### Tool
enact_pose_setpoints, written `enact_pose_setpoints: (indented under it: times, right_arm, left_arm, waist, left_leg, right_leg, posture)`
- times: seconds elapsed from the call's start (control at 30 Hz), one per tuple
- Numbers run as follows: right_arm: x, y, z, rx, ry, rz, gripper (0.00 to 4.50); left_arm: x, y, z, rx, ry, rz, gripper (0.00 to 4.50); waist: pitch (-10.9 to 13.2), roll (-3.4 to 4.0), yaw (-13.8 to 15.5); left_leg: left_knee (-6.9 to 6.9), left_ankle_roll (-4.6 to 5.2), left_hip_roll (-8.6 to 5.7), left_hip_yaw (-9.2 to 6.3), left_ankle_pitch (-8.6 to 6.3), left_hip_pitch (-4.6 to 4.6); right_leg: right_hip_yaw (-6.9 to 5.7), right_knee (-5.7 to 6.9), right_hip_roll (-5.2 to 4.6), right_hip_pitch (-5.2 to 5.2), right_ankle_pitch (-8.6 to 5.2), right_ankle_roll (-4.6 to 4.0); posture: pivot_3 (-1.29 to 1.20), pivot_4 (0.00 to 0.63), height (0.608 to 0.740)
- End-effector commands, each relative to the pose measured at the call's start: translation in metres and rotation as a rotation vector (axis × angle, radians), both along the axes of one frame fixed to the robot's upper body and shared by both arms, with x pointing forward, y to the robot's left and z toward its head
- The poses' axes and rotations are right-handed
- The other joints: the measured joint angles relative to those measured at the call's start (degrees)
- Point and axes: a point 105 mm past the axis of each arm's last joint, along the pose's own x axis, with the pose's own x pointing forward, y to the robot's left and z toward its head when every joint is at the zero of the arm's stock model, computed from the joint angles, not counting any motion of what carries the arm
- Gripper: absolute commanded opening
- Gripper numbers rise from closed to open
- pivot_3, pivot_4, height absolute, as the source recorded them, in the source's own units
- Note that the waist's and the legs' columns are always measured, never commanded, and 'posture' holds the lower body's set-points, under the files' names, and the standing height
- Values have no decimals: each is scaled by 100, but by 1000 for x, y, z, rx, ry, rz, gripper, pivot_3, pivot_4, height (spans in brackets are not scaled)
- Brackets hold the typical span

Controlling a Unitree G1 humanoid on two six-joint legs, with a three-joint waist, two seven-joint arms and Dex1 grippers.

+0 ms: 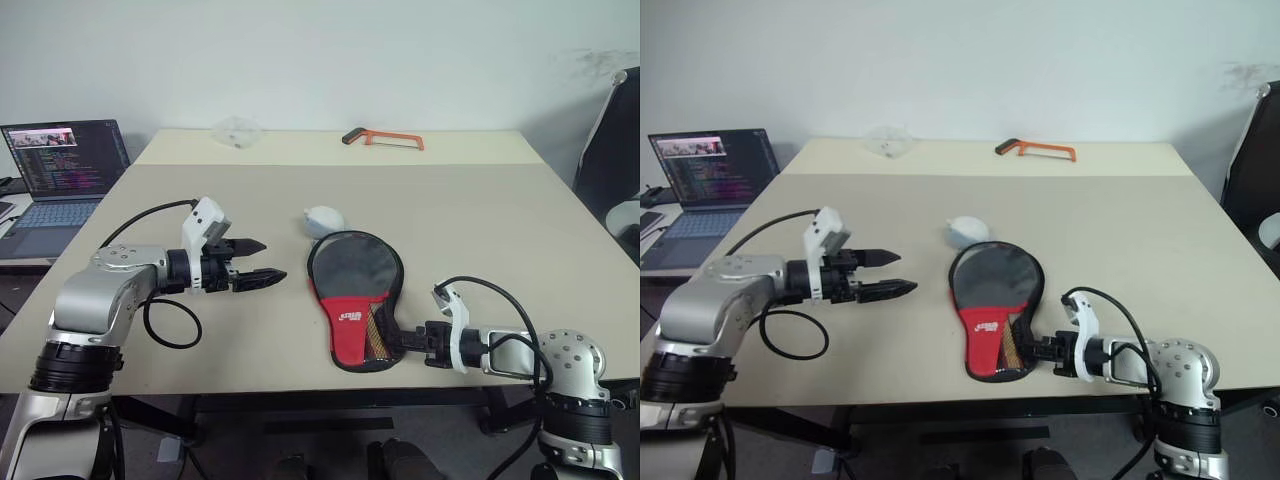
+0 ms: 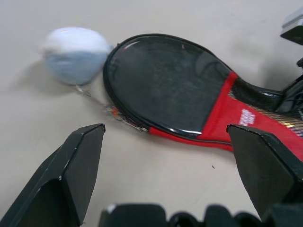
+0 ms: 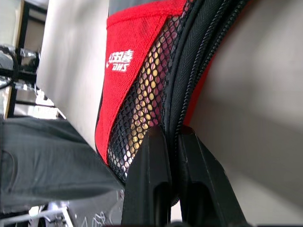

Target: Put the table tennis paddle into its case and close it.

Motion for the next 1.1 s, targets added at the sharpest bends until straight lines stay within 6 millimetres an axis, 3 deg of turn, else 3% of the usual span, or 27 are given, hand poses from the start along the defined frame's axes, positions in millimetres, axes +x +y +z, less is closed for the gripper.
enact_pose_setpoints:
  times: [0.03, 0.63, 0.97, 1.1]
  right_arm:
    - [-10, 8, -1, 8, 16, 54, 11]
    - [-42, 19, -5, 19, 19, 149, 11]
    - [-30, 13, 0, -56, -34, 120, 11]
    - [-18, 4, 11, -101, -90, 107, 1117]
  left_arm:
    - [2, -2, 12, 5, -48, -21, 4500]
    - [2, -2, 10, 19, -40, -28, 4500]
    - [4, -4, 10, 20, -45, -29, 4500]
    - [5, -4, 11, 20, -50, -28, 4500]
  waist:
    - [0, 0, 0]
    - [0, 0, 5]
    - [0, 0, 2]
    - [0, 0, 5]
  left_leg:
    - [0, 1, 0, 1, 0, 0]
    - [0, 2, 2, -2, -2, 0]
    - [1, 3, 1, 0, -2, 0]
    - [3, 3, 0, 0, -2, -1]
  right_leg:
    - [1, -2, 0, 0, 0, 1]
    - [1, -2, -4, 0, -2, 2]
    - [2, -2, -4, 1, -2, 5]
    - [1, -2, -4, 2, -2, 6]
  posture:
    - [0, 150, 740]
    - [0, 150, 740]
    - [0, 150, 740]
    - [0, 150, 740]
